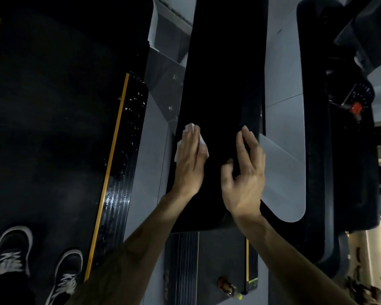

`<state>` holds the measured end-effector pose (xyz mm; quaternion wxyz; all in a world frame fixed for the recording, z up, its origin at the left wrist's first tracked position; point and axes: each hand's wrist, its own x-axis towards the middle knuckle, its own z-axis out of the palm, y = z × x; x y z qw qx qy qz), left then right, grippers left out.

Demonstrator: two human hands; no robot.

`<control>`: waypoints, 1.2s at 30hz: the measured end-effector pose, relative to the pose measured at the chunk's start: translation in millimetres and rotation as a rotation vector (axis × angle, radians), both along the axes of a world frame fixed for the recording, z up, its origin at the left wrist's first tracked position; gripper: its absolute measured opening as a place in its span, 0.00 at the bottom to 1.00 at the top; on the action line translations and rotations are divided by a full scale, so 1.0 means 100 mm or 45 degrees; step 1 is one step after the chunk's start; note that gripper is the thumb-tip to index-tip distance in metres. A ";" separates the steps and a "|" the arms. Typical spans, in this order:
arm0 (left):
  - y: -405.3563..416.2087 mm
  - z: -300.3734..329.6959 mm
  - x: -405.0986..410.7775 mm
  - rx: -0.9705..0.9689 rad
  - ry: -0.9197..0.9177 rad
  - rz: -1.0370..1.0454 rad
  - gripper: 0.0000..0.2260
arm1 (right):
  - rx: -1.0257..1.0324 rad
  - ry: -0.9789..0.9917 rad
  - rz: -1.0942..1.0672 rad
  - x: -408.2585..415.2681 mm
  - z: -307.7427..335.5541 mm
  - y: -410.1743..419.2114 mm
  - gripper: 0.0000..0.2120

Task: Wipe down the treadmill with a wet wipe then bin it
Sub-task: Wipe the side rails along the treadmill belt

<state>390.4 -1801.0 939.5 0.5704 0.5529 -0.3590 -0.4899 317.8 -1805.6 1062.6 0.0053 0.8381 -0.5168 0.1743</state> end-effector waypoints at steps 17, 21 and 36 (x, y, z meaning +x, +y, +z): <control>0.20 -0.07 -0.14 -0.167 -0.031 0.041 0.27 | 0.160 0.131 -0.173 0.40 0.11 -0.81 0.29; -0.02 -0.03 -0.05 -0.088 0.072 0.062 0.27 | 0.133 0.131 -0.170 0.40 0.10 -0.83 0.31; 0.00 0.09 -0.01 -0.087 0.079 0.035 0.23 | 0.036 0.155 -0.121 0.39 0.08 -0.84 0.29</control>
